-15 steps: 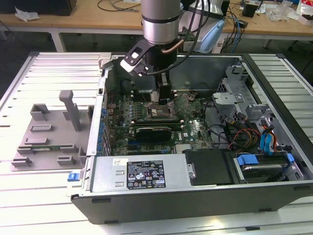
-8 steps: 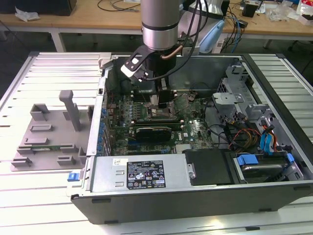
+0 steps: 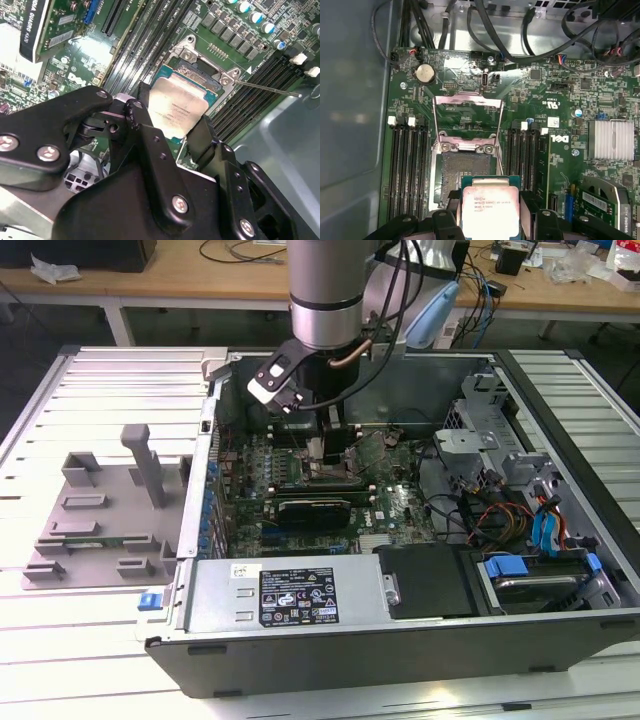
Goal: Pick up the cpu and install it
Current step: 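Place the cpu into insertion slot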
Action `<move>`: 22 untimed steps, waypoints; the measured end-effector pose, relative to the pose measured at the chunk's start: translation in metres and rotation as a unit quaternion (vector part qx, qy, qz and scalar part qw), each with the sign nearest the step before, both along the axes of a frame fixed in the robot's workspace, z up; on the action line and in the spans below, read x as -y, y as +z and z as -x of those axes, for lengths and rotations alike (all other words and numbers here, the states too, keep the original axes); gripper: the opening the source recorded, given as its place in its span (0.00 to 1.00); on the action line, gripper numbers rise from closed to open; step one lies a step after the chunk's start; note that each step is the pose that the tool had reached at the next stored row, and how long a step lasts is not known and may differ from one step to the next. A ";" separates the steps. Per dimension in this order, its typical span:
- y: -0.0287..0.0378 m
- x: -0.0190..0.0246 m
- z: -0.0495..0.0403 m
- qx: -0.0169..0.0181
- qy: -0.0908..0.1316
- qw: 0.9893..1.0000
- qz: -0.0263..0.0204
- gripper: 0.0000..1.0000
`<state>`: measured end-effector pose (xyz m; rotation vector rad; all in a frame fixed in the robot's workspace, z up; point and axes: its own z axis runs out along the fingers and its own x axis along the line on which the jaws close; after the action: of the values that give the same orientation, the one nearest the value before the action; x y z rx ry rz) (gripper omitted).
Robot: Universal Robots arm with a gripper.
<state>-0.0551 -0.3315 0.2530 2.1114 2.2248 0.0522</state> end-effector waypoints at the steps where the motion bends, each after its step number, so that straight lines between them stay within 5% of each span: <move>1: -0.0019 -0.0024 -0.0002 0.000 0.000 1.000 0.000 0.55; 6: -0.0080 -0.0088 -0.0036 0.000 -0.004 1.000 0.000 0.55; 15: -0.0207 -0.0111 -0.0083 0.000 -0.021 1.000 0.000 0.55; 22: -0.0319 -0.0175 -0.0096 0.000 -0.020 1.000 -0.001 0.55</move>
<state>-0.0455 -0.3140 0.2211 2.1574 2.1821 0.0532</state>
